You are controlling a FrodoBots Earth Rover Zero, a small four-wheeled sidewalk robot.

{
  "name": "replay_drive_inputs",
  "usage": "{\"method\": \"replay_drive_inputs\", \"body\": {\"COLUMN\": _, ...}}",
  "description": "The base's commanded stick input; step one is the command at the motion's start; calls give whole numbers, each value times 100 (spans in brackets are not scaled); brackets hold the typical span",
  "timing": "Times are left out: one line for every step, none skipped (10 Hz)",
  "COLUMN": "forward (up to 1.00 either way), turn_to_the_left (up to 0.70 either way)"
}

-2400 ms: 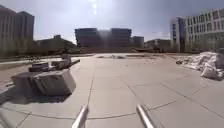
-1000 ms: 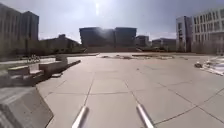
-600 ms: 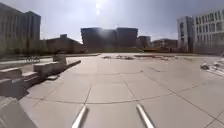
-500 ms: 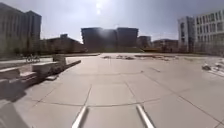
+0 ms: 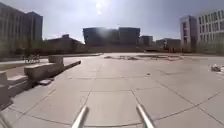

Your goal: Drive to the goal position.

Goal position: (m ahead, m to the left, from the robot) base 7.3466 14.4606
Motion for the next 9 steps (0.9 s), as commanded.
{"method": "replay_drive_inputs", "body": {"forward": 70, "turn_to_the_left": 0}}
{"method": "replay_drive_inputs", "body": {"forward": 70, "turn_to_the_left": 0}}
{"method": "replay_drive_inputs", "body": {"forward": 70, "turn_to_the_left": 0}}
{"method": "replay_drive_inputs", "body": {"forward": 70, "turn_to_the_left": 0}}
{"method": "replay_drive_inputs", "body": {"forward": 70, "turn_to_the_left": 0}}
{"method": "replay_drive_inputs", "body": {"forward": 70, "turn_to_the_left": 0}}
{"method": "replay_drive_inputs", "body": {"forward": 70, "turn_to_the_left": 0}}
{"method": "replay_drive_inputs", "body": {"forward": 70, "turn_to_the_left": 0}}
{"method": "replay_drive_inputs", "body": {"forward": 70, "turn_to_the_left": 0}}
